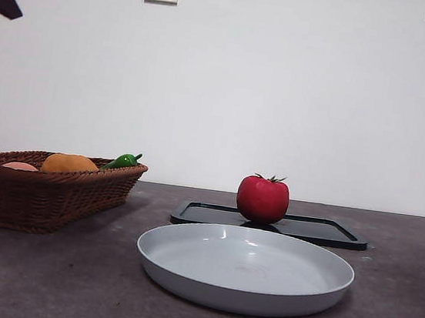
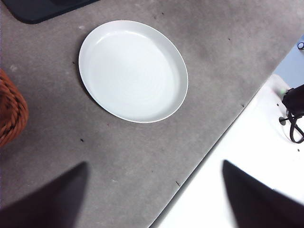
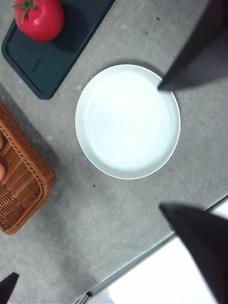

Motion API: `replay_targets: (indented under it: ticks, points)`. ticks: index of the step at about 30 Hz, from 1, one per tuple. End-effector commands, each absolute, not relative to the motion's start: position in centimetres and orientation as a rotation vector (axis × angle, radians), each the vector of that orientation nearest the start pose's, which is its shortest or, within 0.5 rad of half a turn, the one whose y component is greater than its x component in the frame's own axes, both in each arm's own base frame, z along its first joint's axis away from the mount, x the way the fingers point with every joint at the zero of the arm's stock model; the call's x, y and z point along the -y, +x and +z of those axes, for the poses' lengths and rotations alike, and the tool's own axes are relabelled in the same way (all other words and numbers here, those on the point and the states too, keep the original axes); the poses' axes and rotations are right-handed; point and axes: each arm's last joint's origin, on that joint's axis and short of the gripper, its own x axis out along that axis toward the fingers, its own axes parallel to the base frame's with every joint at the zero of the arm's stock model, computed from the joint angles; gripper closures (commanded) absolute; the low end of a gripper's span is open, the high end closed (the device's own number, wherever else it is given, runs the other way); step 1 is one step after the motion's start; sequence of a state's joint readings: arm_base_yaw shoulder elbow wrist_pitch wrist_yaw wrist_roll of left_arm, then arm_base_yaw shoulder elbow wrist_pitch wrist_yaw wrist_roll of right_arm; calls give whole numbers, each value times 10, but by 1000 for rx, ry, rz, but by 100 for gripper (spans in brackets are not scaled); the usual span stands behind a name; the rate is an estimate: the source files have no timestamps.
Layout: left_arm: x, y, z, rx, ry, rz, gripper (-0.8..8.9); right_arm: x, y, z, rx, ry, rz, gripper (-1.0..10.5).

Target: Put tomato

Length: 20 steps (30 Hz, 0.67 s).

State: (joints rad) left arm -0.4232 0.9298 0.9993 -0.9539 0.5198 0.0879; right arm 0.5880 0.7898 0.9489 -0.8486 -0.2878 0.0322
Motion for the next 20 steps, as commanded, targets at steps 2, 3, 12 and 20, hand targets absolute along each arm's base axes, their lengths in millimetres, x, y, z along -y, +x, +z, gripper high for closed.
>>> replay_targets:
  ticks: [2, 3, 12, 20]
  points:
    - [81, 143, 326, -846, 39, -929, 715, -86, 113, 330, -710, -70, 834, 933]
    - [81, 143, 326, -846, 39, -929, 772, -86, 113, 330, -710, -70, 834, 940]
    - [81, 143, 326, -847, 39, -928, 805, -86, 113, 330, -711, -66, 832, 940]
    - [81, 143, 326, -848, 39, -929, 805, -86, 113, 330, -710, -67, 833, 940]
